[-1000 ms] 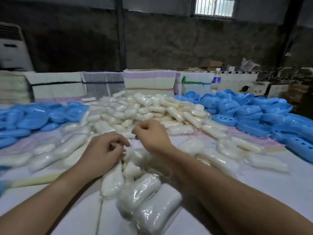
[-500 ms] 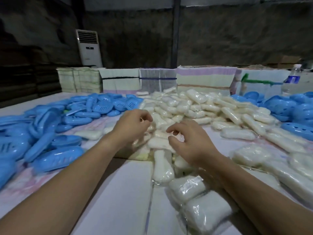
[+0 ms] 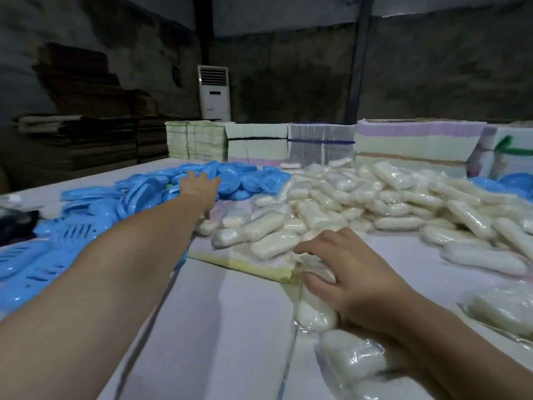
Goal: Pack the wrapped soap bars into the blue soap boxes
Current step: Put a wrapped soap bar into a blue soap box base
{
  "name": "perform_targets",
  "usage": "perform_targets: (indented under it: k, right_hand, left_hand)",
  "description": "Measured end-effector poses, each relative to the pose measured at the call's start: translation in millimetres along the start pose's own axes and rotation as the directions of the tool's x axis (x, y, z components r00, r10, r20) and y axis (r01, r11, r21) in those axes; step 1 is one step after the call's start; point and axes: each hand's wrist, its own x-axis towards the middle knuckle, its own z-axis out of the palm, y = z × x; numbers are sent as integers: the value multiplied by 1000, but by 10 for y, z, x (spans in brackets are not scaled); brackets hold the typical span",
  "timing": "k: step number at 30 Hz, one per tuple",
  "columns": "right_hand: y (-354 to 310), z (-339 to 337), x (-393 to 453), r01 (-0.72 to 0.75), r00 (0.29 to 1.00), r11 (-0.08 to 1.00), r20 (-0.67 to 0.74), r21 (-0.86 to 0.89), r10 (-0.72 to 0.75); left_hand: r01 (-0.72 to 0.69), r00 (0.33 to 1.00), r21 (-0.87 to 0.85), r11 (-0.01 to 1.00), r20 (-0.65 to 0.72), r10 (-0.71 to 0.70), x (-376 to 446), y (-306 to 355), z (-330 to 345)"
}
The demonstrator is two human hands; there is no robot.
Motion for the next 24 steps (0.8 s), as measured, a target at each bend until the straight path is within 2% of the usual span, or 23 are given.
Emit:
perform_targets:
  k: [5, 13, 17, 21, 24]
  right_hand:
    - [32, 32, -6, 31, 999, 999, -32, 12, -31]
    - [42, 39, -21, 56, 998, 998, -34, 21, -55]
    - [24, 27, -21, 47, 999, 999, -26, 22, -47]
    - [5, 21, -24, 20, 1000, 999, -21, 47, -19]
    - [14, 27, -10, 2, 1000, 998, -9, 62, -2]
  left_hand:
    - [90, 986, 74, 993, 130, -100, 149, 128, 114]
    - [-25, 996, 216, 976, 94, 5, 183, 31, 59]
    - [-164, 985, 193, 967, -12, 169, 181, 89, 61]
    - [-336, 924, 169, 927, -132, 359, 109, 342, -4]
    - [-357, 907, 76, 931, -210, 365, 78, 359, -45]
